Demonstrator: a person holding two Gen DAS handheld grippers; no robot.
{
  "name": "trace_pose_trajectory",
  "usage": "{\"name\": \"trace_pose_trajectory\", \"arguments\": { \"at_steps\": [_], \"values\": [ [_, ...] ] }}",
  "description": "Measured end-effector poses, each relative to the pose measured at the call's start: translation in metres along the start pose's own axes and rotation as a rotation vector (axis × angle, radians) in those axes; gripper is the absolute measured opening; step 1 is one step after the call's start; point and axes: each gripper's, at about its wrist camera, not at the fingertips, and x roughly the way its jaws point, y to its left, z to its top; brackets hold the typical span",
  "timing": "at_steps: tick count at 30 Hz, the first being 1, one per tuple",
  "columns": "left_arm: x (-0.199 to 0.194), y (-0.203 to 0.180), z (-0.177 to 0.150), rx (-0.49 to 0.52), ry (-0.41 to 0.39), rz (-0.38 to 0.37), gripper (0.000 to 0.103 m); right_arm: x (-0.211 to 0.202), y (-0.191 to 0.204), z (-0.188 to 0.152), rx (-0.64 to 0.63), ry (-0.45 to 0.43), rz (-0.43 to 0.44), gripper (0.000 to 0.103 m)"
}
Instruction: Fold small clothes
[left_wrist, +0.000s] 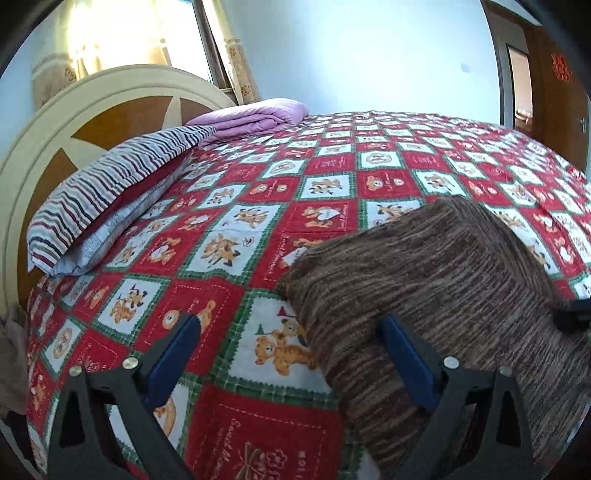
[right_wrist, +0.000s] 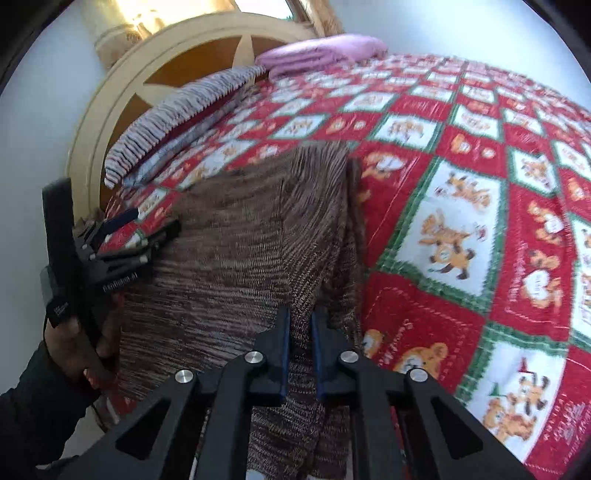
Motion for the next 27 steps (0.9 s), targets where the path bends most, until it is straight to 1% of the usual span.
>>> {"name": "trace_pose_trajectory", "arguments": {
  "at_steps": [1, 2, 3, 4, 6, 7, 8, 9, 10, 11, 12, 13, 14, 15, 16, 17, 18, 19, 21, 23, 26, 27],
  "values": [
    [-0.005, -0.002, 0.0, 0.011, -0.002, 0.003, 0.101, -0.007, 0.0, -0.001, -0.002, -0.006, -0.015, 0.009],
    [-0.006, -0.005, 0.0, 0.02, -0.002, 0.015, 0.103, -0.008, 0.0, -0.002, -0.009, 0.0, -0.033, 0.009],
    [-0.005, -0.008, -0.002, 0.037, 0.012, 0.051, 0.103, -0.007, -0.001, -0.003, -0.018, 0.004, -0.058, 0.009],
    [-0.001, -0.01, -0.003, 0.038, 0.024, 0.056, 0.103, 0.0, -0.006, -0.007, -0.011, 0.02, -0.084, 0.009],
    [0.009, -0.013, -0.009, 0.017, 0.046, 0.035, 0.103, 0.013, -0.015, -0.012, 0.013, 0.031, -0.085, 0.009],
    [0.011, -0.015, -0.011, 0.015, 0.046, 0.032, 0.103, 0.015, -0.018, -0.013, 0.024, 0.013, -0.074, 0.01],
    [0.011, -0.016, -0.01, 0.02, 0.041, 0.036, 0.103, 0.012, -0.021, -0.014, 0.057, -0.011, -0.059, 0.012],
    [0.009, -0.016, -0.009, 0.024, 0.04, 0.045, 0.103, 0.009, -0.024, -0.015, 0.095, -0.026, -0.042, 0.023],
    [0.005, -0.015, -0.008, 0.02, 0.04, 0.049, 0.103, 0.003, -0.025, -0.018, 0.13, -0.036, -0.041, 0.031],
    [0.003, -0.014, -0.008, 0.015, 0.04, 0.048, 0.103, -0.003, -0.023, -0.022, 0.15, -0.045, -0.041, 0.045],
    [0.0, -0.01, -0.009, 0.005, 0.038, 0.047, 0.103, -0.01, -0.02, -0.026, 0.155, -0.054, -0.024, 0.046],
    [-0.002, -0.007, -0.01, -0.004, 0.034, 0.051, 0.103, -0.019, -0.013, -0.032, 0.146, -0.063, 0.004, 0.046],
    [-0.003, -0.005, -0.011, -0.009, 0.031, 0.056, 0.103, -0.026, -0.006, -0.04, 0.121, -0.069, 0.007, 0.046],
    [0.0, -0.004, -0.011, -0.014, 0.035, 0.055, 0.103, -0.029, 0.005, -0.048, 0.075, -0.059, -0.027, 0.046],
    [0.003, -0.003, -0.012, -0.021, 0.042, 0.051, 0.103, -0.026, 0.011, -0.055, 0.032, -0.029, -0.091, 0.046],
    [0.004, -0.004, -0.012, -0.031, 0.044, 0.046, 0.103, -0.02, 0.014, -0.06, 0.009, 0.004, -0.162, 0.041],
    [0.005, -0.006, -0.012, -0.029, 0.04, 0.049, 0.103, -0.013, 0.01, -0.067, 0.016, 0.021, -0.191, 0.038],
    [0.006, -0.011, -0.012, -0.006, 0.036, 0.05, 0.103, -0.013, 0.0, -0.071, 0.057, -0.002, -0.154, 0.037],
    [0.005, -0.018, -0.012, 0.029, 0.029, 0.07, 0.103, -0.016, -0.012, -0.072, 0.119, -0.017, -0.126, 0.036],
    [-0.002, -0.019, -0.012, 0.037, 0.023, 0.086, 0.103, -0.019, -0.008, -0.071, 0.105, -0.032, -0.149, 0.036],
    [-0.024, -0.011, -0.017, 0.006, 0.035, 0.063, 0.103, -0.032, -0.004, -0.076, 0.127, -0.048, -0.148, 0.037],
    [-0.033, -0.009, -0.019, -0.002, 0.031, 0.051, 0.103, -0.041, 0.0, -0.078, 0.131, -0.07, -0.151, 0.039]
  ]
}}
